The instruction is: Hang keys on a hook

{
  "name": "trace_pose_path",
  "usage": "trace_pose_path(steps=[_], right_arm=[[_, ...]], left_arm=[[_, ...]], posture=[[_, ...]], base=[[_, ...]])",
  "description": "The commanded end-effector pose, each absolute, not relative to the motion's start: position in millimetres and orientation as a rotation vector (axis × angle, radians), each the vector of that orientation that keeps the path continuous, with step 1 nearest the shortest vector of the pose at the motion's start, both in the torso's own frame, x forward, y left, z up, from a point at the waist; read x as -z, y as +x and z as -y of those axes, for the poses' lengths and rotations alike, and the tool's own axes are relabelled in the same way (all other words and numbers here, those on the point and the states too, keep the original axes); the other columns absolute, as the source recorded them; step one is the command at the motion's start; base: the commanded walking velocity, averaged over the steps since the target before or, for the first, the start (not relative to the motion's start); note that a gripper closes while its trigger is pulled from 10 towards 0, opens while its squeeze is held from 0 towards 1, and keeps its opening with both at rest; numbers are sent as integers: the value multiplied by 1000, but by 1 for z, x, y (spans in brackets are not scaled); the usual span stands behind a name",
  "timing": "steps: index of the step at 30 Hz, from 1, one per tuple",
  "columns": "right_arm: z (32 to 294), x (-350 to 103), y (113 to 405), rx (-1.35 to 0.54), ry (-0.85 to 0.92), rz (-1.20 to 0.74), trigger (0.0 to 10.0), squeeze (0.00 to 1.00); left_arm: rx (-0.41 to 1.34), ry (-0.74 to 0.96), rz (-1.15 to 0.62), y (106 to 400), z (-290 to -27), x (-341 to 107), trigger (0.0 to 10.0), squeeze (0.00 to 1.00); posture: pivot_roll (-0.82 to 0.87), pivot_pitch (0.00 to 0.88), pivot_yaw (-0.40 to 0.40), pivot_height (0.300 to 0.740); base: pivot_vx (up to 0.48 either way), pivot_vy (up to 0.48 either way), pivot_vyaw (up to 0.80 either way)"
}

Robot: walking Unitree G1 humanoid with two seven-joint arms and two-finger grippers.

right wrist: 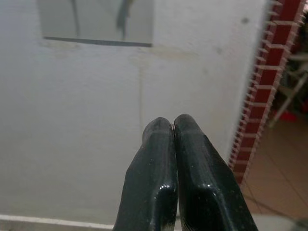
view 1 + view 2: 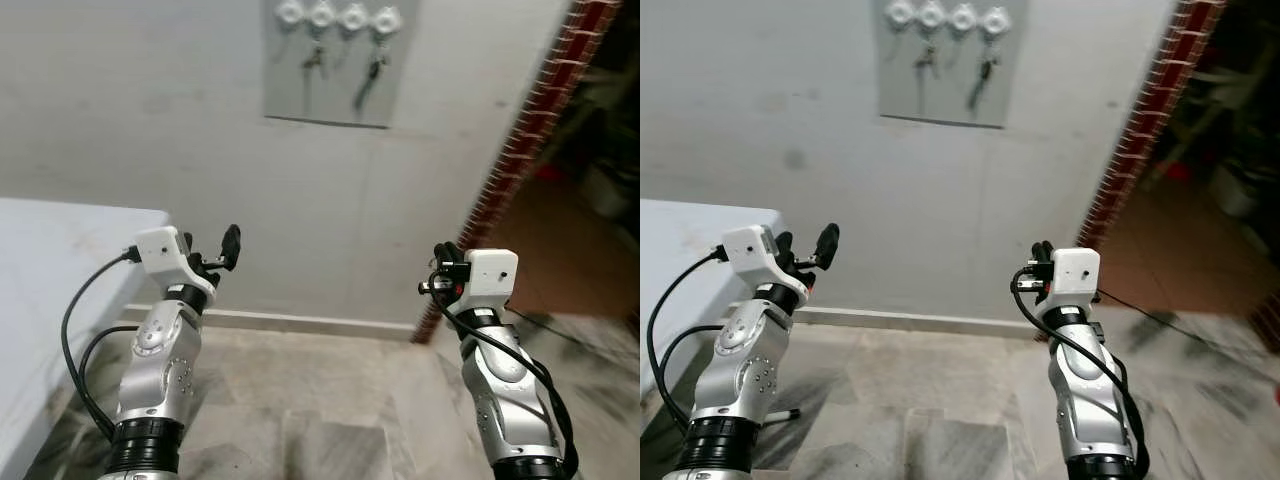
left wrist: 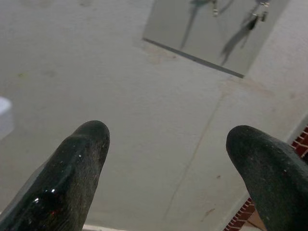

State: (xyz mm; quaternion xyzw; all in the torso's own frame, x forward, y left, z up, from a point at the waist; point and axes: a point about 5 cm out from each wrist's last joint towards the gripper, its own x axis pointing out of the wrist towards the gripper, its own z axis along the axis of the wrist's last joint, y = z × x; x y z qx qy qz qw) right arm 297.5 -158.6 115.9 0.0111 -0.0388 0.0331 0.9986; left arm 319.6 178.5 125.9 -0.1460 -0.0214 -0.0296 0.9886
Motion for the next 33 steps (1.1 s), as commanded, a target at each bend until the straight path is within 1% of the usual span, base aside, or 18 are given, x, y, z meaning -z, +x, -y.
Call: trace_pose_path(steps=[1,3,21,33], right_arm=[[164,-120,298,-47,19,95,10000,0],[165,-121,297,-26,52,113,10000,0],[164,-120,295,-41,37,93,10000,0],[164,-120,294,-57,36,88,10000,0]], left_arm=[[80,-287,60,322,-174,-134,10000,0],[83,-284,57,323,-174,-134,10000,0],[69,-316,25,322,-172,-128,10000,0],[59,-329,17,321,-174,-126,10000,0]], posture=[[-27,0,0,740],[-30,0,8,740],[-28,0,-10,740],[-31,0,-15,740]], base=[[0,0,-763],[0,0,-759],[0,0,0],[358,0,0]])
